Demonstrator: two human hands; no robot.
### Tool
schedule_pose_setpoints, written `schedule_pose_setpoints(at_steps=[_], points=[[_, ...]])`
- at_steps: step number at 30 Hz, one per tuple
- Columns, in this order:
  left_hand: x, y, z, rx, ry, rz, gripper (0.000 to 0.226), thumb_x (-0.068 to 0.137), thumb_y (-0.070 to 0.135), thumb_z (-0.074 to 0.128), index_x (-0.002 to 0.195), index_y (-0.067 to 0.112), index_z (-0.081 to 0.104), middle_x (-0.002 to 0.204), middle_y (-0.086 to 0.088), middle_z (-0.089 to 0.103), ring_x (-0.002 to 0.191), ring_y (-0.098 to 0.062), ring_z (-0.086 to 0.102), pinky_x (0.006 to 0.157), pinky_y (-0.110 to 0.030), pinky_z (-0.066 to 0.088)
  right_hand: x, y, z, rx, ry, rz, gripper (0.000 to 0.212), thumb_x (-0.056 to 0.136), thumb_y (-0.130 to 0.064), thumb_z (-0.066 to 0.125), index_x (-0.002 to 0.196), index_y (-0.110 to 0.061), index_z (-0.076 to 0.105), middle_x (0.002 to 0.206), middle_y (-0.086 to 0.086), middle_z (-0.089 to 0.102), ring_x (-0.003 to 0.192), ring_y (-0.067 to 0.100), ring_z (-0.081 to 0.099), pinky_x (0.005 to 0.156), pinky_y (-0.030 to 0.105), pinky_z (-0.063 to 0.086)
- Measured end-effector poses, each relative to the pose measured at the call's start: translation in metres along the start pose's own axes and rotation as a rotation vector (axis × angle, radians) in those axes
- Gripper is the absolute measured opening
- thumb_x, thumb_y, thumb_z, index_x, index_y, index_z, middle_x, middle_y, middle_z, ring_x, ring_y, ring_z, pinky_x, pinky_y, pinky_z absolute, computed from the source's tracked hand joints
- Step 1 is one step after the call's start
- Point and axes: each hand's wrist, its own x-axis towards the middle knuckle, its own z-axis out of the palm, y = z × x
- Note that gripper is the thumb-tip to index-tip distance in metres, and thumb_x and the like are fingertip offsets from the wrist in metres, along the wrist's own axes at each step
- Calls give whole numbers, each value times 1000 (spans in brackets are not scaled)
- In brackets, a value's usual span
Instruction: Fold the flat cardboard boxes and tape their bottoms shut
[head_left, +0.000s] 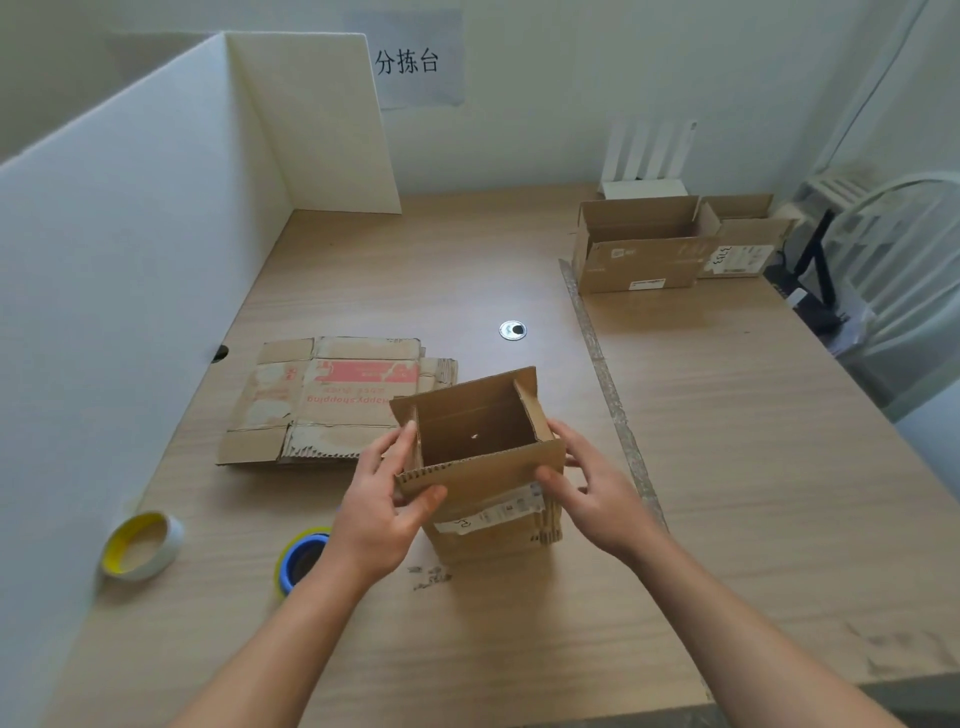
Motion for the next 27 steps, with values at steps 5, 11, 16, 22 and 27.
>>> schedule_pose_setpoints(at_steps=[5,11,16,22,27], points=[[1,-1,2,11,-109,-47,54,84,34,77,134,21,59,143,18,30,117,14,39,83,-4,43,2,1,2,31,88,-170,42,90,-26,72,125,-42,55,130,-20,52,117,-2,52,83,16,52],[1,-1,5,-45,49,-74,71,76,55,72,139,41,42,130,17,40,114,-2,52,89,-24,51,2,11,1,65,111,-57,12,97,-23,63,101,-34,65,116,-12,58,103,-1,57,80,15,45],[16,6,6,39,-22,-64,97,82,33,78,151,51,13,127,12,37,104,-3,51,84,-21,45,0,7,5,96,159,19,56,96,-30,64,142,-48,38,124,-15,52,103,6,59,84,25,53],[24,6,12,24,-63,-55,36,87,30,74,119,35,58,118,7,54,103,-8,57,94,-33,54,9,2,7,-20,152,-12,63,99,-30,58,153,-41,28,139,-15,42,124,0,43,106,22,34],[27,6,32,106,-43,-88,41,95,33,63,133,21,55,125,9,54,112,-9,49,96,-23,38,22,9,0,-106,179,-11,48,98,-30,61,145,-26,49,148,-4,47,136,9,40,116,34,32]])
